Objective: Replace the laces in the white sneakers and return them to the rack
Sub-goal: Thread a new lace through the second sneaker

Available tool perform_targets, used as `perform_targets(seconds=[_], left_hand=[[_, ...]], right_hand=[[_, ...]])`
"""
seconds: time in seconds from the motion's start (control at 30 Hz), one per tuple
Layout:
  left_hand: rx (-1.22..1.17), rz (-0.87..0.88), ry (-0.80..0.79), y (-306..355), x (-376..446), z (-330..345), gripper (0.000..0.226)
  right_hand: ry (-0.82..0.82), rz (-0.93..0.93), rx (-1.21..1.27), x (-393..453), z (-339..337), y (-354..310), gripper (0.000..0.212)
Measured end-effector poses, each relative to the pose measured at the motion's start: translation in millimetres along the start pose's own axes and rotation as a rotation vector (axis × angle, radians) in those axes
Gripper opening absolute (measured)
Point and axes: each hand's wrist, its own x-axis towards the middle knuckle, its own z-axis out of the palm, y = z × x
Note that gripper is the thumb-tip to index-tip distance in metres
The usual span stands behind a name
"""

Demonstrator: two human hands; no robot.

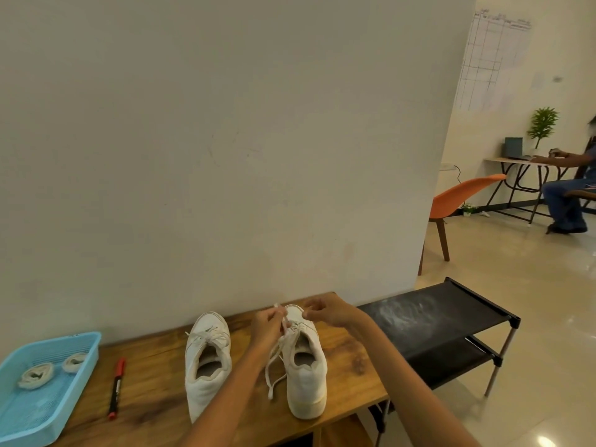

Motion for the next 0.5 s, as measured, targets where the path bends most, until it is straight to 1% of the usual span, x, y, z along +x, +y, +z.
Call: perform_targets(seconds=[0.03, 0.1, 0.2, 0.23, 0.27, 0.33, 0.4, 0.43, 0.47, 0.5], left_hand=[[-0.032, -0.001, -0.021, 3, -3, 5, 0.021], [-0.091, -0.006, -0.016, 13, -11, 16, 0.021], [-0.209, -0.077, -0.004, 17, -9, 24, 0.019], [-0.25, -0.097, -0.007, 17, -8, 24, 0.018], [-0.272, -0.107, -0.005, 15, -8, 22, 0.018], [-0.29, -0.109, 0.001, 10, -6, 21, 0.018], [-0.287, -0.093, 0.02, 3, -4, 20, 0.019], [-0.274, -0.071, 0.044, 0, -3, 19, 0.019], [-0.229, -0.039, 0.077, -3, -1, 17, 0.02], [-0.162, -0.004, 0.101, -6, 2, 13, 0.022]], right_hand=[[0.009, -0.009, -0.026, 1, 5, -1, 0.04], [0.019, -0.024, -0.024, 1, 18, -6, 0.041], [0.156, -0.048, -0.028, 4, 31, -4, 0.037], [0.179, -0.058, -0.043, 4, 31, -3, 0.037], [0.169, -0.061, -0.055, 4, 29, -3, 0.038], [0.093, -0.039, -0.037, 3, 23, 0, 0.047], [-0.008, 0.037, 0.008, 3, 17, 3, 0.058], [-0.052, 0.08, 0.027, 3, 14, 6, 0.058], [-0.077, 0.109, 0.039, 4, 11, 9, 0.052], [-0.082, 0.113, 0.033, 5, 7, 12, 0.042]])
